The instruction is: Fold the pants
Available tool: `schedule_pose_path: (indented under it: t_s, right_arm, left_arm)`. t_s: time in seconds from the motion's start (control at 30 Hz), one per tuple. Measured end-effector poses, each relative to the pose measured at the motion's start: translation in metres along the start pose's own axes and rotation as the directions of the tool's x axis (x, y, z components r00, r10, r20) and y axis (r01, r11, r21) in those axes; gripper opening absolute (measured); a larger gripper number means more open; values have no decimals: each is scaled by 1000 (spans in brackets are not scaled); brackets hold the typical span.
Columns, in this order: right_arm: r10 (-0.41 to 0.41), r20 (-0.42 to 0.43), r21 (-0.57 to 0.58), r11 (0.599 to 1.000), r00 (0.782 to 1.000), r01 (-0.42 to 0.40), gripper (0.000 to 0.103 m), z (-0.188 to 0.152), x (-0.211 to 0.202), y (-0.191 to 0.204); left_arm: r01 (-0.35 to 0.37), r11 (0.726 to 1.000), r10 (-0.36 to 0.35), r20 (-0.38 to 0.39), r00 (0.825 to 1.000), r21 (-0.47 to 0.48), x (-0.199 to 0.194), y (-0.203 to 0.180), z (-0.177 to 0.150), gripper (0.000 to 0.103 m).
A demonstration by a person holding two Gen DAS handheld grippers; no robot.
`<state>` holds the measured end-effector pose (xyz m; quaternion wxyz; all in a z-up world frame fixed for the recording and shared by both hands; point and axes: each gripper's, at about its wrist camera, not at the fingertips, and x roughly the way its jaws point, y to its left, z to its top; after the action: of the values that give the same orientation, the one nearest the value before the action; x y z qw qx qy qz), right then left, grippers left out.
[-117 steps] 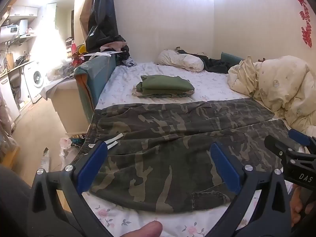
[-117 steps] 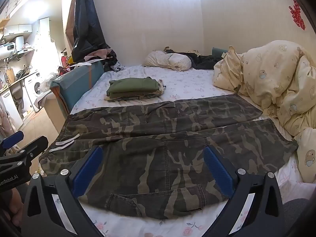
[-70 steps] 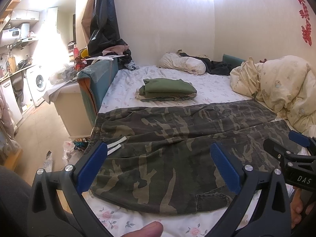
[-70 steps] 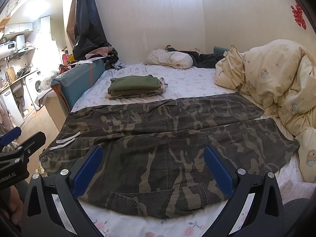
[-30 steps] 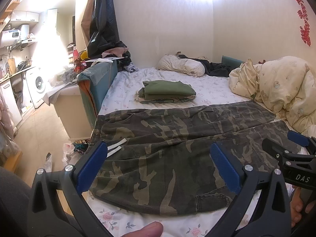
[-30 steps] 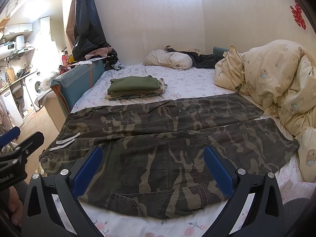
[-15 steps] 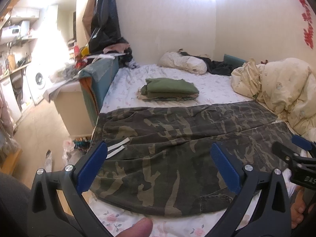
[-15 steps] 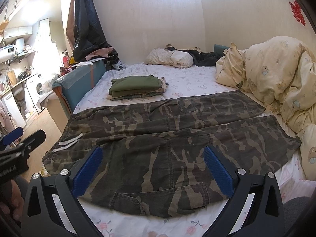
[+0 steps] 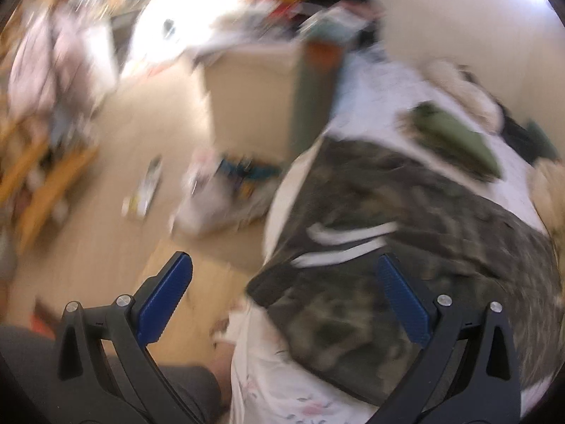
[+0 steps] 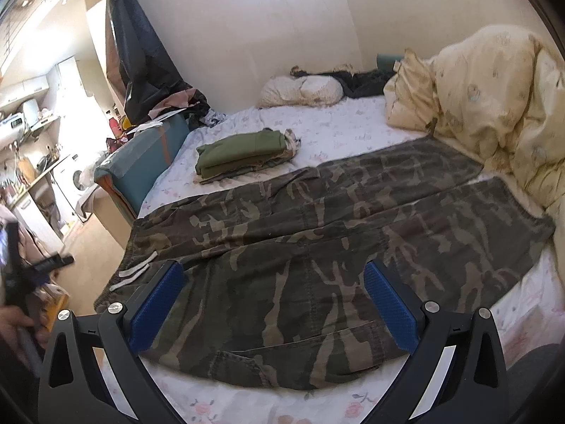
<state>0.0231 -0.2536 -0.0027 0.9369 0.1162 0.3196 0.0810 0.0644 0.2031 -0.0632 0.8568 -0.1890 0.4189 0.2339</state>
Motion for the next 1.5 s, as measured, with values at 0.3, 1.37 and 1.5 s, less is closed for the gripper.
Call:
schedule_pose_path:
  t_s: [0.3, 1.37, 1.5]
  right_arm:
    - [1, -68, -6, 1000, 998, -2, 103, -8, 18, 4]
    - [100, -389, 106, 992, 916, -63, 103, -48, 80, -7]
    - [264, -547, 430, 903, 795, -5, 101, -100, 119, -44]
  left_arm:
    - [28, 983, -80, -282, 956, -183, 107, 18, -48, 41]
    - [79, 996, -82, -82, 993, -40, 43, -34, -16, 13]
    - [-19, 999, 15, -97, 995, -43, 47, -35, -17, 13]
